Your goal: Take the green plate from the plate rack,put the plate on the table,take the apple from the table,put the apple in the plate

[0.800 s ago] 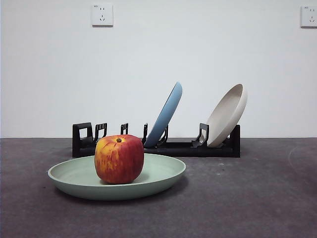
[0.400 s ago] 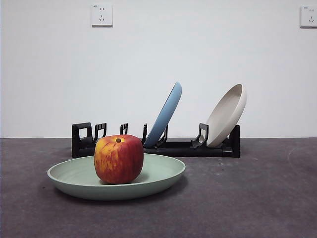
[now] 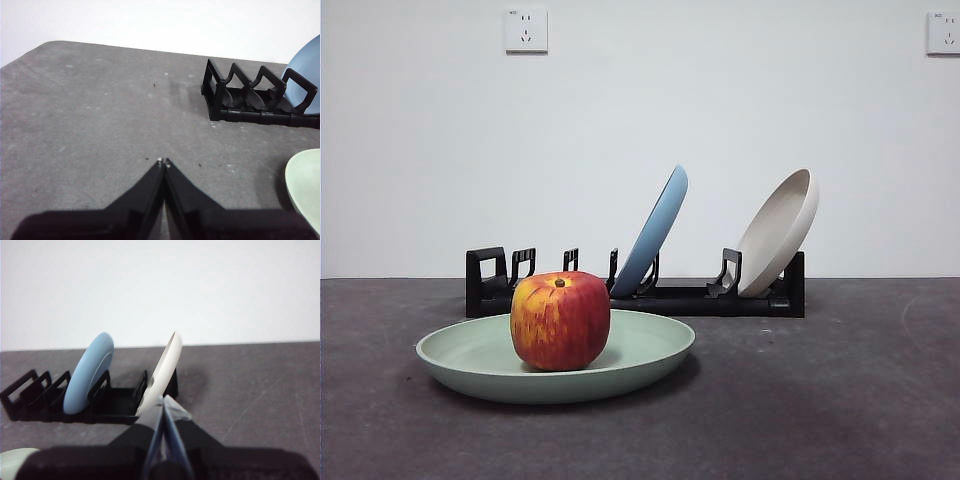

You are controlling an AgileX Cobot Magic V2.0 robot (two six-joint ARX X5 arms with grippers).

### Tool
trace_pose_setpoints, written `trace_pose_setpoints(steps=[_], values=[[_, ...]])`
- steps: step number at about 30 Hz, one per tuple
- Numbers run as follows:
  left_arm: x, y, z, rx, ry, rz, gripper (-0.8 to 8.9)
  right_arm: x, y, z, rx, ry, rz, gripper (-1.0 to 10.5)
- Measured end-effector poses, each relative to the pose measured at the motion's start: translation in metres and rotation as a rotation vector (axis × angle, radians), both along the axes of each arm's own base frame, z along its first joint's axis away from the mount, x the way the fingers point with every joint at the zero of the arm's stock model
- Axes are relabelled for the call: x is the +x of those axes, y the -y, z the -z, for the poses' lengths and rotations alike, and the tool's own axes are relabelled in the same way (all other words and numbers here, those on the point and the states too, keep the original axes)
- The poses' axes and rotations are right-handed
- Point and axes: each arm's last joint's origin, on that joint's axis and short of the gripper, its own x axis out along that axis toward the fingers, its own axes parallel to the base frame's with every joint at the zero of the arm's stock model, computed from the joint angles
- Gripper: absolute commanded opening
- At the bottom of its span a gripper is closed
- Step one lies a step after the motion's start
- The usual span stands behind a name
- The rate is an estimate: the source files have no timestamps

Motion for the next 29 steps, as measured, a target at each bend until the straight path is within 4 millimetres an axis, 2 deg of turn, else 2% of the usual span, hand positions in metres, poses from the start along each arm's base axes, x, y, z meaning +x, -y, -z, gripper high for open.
trace_pose_setpoints(steps=[6, 13, 25, 29], values=[[0.0, 0.0, 0.0, 0.0, 0.0, 0.0, -0.03, -0.004, 0.004, 0.051, -0.02, -0.026, 0.037, 0.0], [0.0, 0.0, 0.0, 0.0, 0.0, 0.0, -0.03, -0.007, 0.006, 0.09, -0.024, -0.038, 0.048, 0.0], [0.0, 0.0, 0.0, 0.0, 0.0, 0.0, -0.03, -0.009, 0.006, 0.119, -0.027, -0.079, 0.046, 0.0], [0.0, 0.0, 0.0, 0.0, 0.0, 0.0, -0.03, -0.009, 0.005, 0.121, -0.026, -0.097, 0.025, 0.0]])
